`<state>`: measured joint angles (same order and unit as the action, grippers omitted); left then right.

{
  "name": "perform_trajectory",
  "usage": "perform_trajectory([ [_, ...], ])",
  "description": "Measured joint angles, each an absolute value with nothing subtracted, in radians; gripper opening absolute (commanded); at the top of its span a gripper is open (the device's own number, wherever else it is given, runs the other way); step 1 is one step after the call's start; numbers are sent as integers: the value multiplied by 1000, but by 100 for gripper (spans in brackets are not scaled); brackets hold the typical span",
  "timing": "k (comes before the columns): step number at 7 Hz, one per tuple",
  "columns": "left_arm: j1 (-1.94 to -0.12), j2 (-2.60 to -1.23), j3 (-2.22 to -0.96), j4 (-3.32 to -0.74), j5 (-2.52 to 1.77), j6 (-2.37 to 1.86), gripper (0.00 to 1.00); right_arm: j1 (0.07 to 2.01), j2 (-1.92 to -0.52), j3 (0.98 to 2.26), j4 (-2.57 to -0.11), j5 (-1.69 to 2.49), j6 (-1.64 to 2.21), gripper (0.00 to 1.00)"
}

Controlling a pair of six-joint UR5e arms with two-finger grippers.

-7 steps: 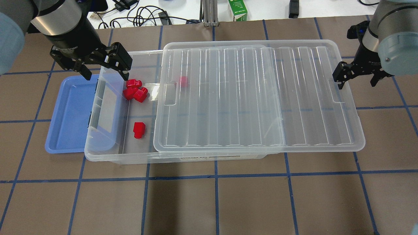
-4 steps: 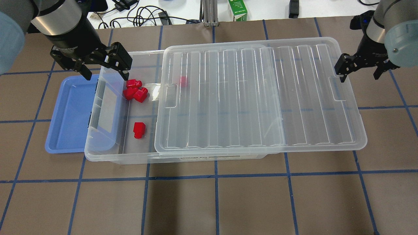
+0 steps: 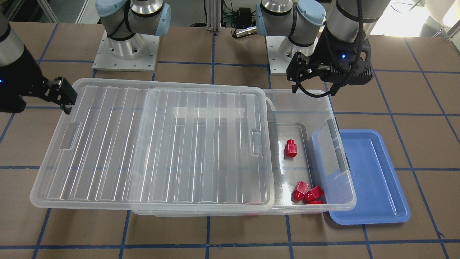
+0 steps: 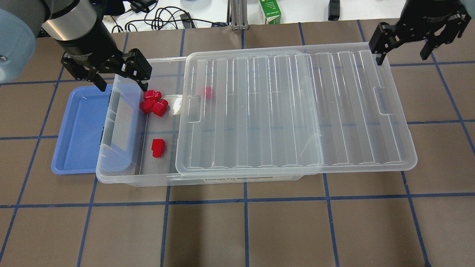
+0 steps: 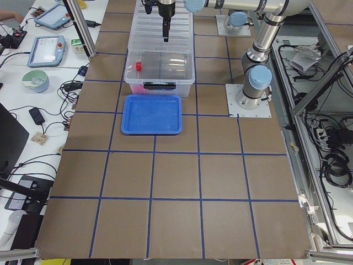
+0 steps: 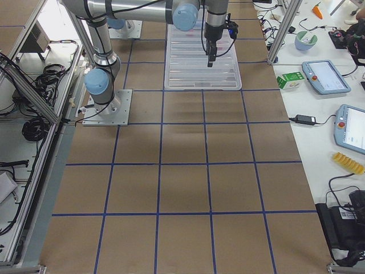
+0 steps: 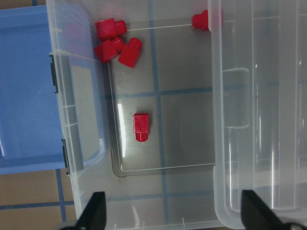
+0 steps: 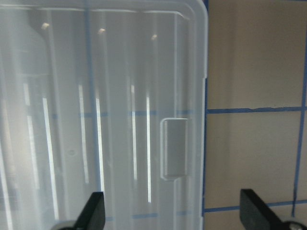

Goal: Place red block in blue tray from box

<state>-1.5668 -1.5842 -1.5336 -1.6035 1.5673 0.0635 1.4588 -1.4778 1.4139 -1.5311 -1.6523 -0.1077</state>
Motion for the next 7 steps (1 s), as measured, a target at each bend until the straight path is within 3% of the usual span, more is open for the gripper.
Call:
perform_trajectory([
  [4, -1560, -1644, -1594, -1548, 1570, 72, 100, 1512, -1585, 1510, -1533, -1443, 12, 100],
  [7, -1549, -1690, -1742, -1335, 1569, 109, 100, 1523, -1601, 1521, -1541, -1545, 18, 100],
])
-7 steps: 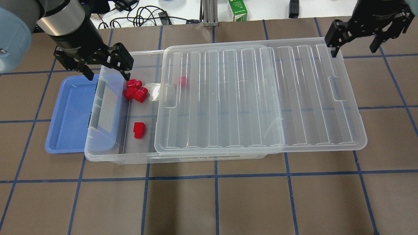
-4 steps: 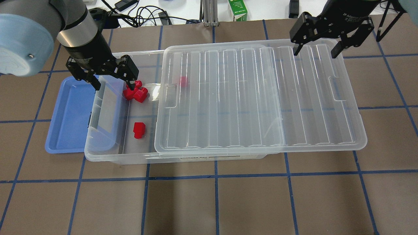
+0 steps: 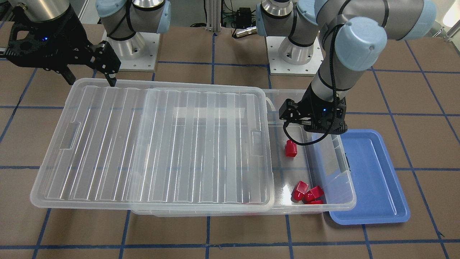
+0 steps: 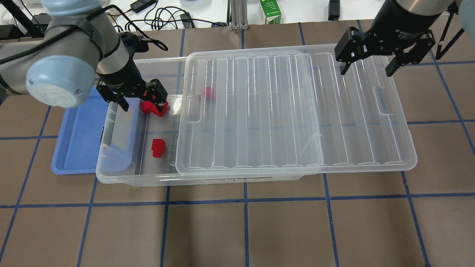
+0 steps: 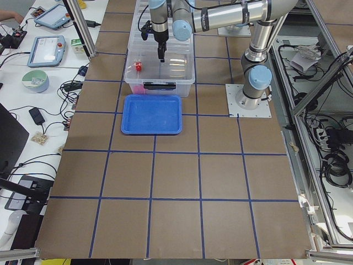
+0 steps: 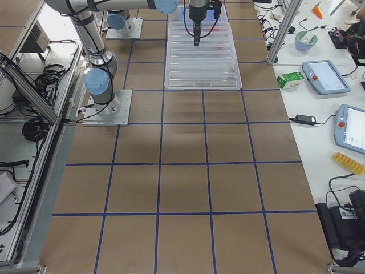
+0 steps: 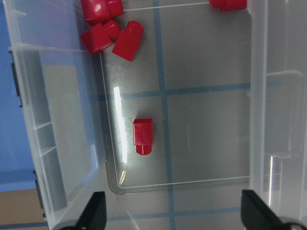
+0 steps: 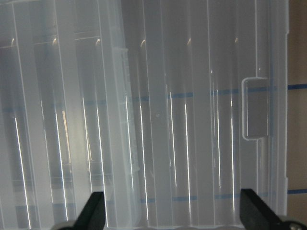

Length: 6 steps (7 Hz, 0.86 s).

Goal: Place red block in blue tray from box

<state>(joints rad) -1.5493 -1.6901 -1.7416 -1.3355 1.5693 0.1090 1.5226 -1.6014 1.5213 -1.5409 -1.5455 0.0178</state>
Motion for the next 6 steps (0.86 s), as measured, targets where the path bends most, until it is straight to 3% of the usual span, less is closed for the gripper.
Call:
perform_trajectory([
  [6, -1531, -1718, -1880, -1224, 1568, -58, 100, 1559, -1531, 1436, -1555, -1560, 50, 100],
])
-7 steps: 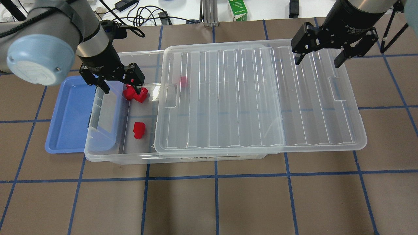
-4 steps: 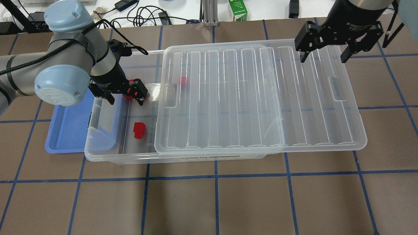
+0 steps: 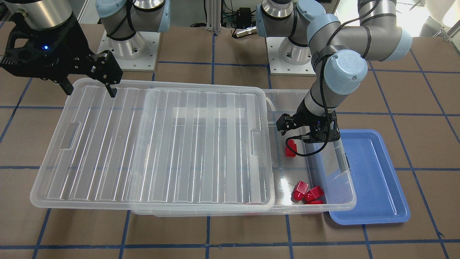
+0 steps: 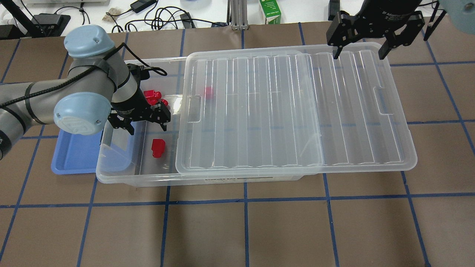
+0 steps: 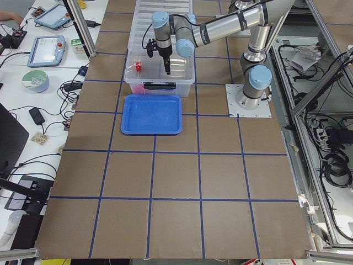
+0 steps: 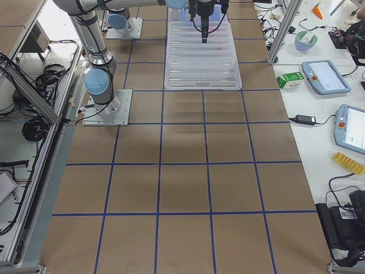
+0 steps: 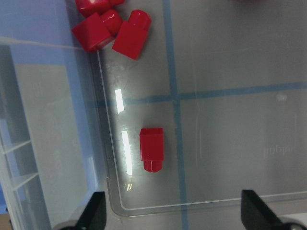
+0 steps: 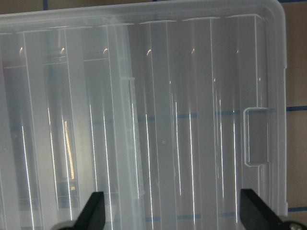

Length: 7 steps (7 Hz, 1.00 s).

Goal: Place red block in blue tray from box

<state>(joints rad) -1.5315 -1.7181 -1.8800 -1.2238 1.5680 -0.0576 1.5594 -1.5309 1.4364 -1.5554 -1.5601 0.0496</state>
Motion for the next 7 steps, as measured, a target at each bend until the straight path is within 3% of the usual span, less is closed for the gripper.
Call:
perform_trajectory([
  [7, -1498, -1796, -1971, -1097, 1573, -25, 100, 1572, -1534, 1442, -1543, -1572, 55, 100],
])
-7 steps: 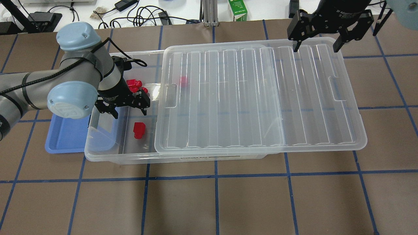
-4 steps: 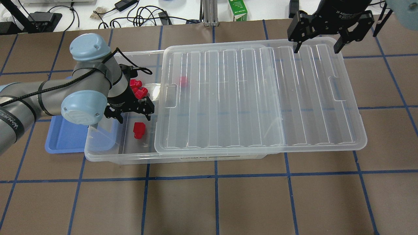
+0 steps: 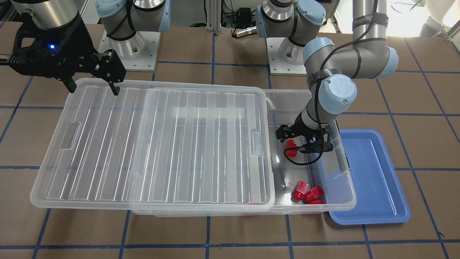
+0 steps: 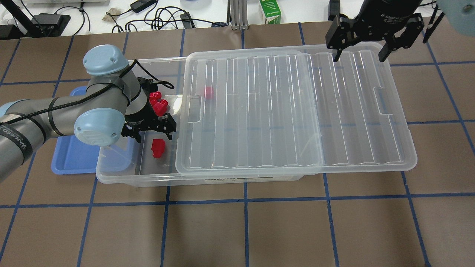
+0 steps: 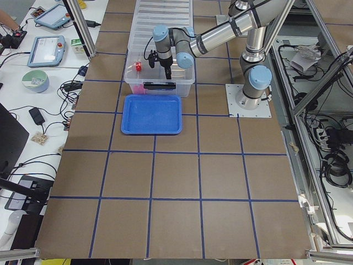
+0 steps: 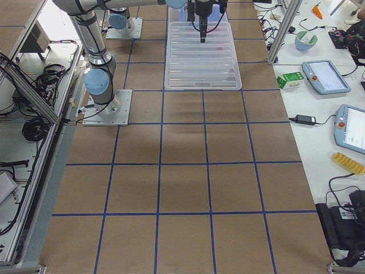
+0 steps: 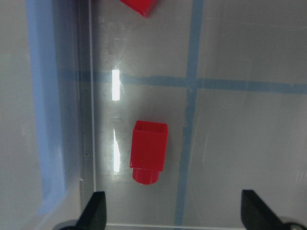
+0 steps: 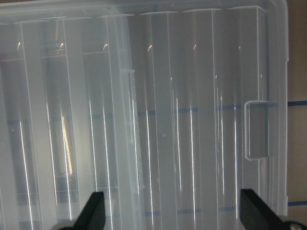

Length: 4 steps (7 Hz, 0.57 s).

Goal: Place red block in blue tray from box

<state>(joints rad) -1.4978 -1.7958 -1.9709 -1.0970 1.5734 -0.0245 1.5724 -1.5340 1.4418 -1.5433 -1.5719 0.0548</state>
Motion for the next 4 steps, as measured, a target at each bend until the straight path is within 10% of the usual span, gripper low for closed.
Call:
perform_trajectory([
  [4, -1509, -1838, -1993, -1054, 1575, -52, 100, 1574, -1533, 1442, -1544, -1562, 43, 100],
])
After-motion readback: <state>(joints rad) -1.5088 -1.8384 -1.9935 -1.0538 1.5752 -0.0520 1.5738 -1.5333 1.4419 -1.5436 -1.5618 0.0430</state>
